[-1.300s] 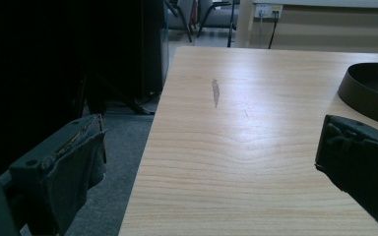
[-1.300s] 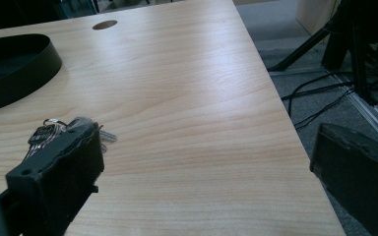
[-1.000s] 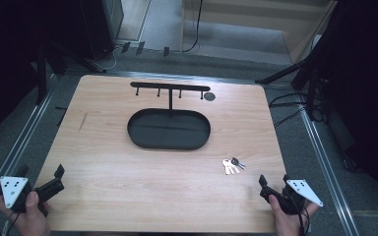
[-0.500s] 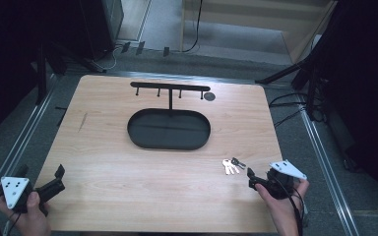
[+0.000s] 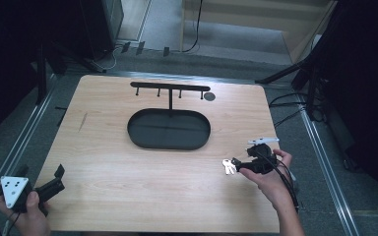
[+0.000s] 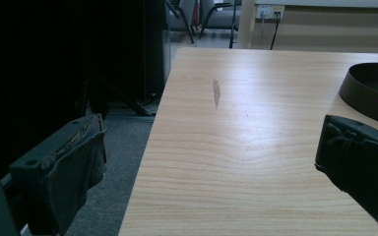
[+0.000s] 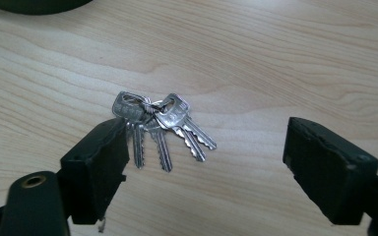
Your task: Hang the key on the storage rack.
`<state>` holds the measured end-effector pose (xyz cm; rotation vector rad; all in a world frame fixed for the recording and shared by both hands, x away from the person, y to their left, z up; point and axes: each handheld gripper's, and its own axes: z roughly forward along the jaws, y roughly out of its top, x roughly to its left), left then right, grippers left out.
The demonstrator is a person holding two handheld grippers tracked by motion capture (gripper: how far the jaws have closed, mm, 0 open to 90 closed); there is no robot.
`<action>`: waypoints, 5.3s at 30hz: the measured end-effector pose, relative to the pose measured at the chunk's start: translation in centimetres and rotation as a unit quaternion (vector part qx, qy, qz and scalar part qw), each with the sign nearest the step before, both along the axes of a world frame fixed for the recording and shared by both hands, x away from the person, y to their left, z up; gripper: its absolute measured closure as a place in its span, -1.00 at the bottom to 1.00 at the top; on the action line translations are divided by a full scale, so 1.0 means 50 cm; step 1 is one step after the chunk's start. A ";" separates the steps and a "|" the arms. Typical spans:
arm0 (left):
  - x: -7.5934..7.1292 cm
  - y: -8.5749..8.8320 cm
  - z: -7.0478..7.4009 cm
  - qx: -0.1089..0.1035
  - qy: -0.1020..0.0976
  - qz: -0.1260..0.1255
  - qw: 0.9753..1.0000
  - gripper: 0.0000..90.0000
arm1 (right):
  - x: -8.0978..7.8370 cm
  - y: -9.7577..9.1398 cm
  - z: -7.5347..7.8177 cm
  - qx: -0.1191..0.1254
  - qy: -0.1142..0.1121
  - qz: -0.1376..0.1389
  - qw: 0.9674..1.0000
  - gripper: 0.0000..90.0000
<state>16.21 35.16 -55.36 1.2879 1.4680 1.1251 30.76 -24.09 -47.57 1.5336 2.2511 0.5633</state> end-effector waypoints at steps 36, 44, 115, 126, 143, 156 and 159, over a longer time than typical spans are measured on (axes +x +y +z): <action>0.003 0.002 0.000 -0.005 0.002 -0.002 1.000 -1.00 | 0.083 0.018 -0.066 -0.040 0.134 0.095 0.986 0.11; 0.003 0.002 0.000 -0.005 0.002 -0.002 1.000 -1.00 | 0.076 0.006 -0.062 -0.041 0.130 0.112 0.984 0.80; 0.002 0.006 0.000 -0.015 0.000 -0.001 1.000 -1.00 | 0.155 0.226 0.284 -0.017 -0.033 0.162 0.986 0.89; 0.002 0.008 0.000 -0.018 0.001 -0.002 1.000 -1.00 | 0.167 0.250 0.303 -0.025 -0.047 0.157 0.986 0.89; 0.002 0.007 0.000 -0.016 -0.001 -0.001 1.000 -1.00 | 0.185 0.253 0.294 -0.038 -0.062 0.127 0.989 0.89; 0.002 0.007 0.000 -0.017 -0.001 0.000 1.000 -1.00 | 0.191 0.259 0.282 -0.034 -0.072 0.108 0.991 0.88; 0.002 0.007 0.000 -0.017 -0.001 0.000 1.000 -1.00 | 0.191 0.253 0.277 -0.034 -0.073 0.103 0.991 0.87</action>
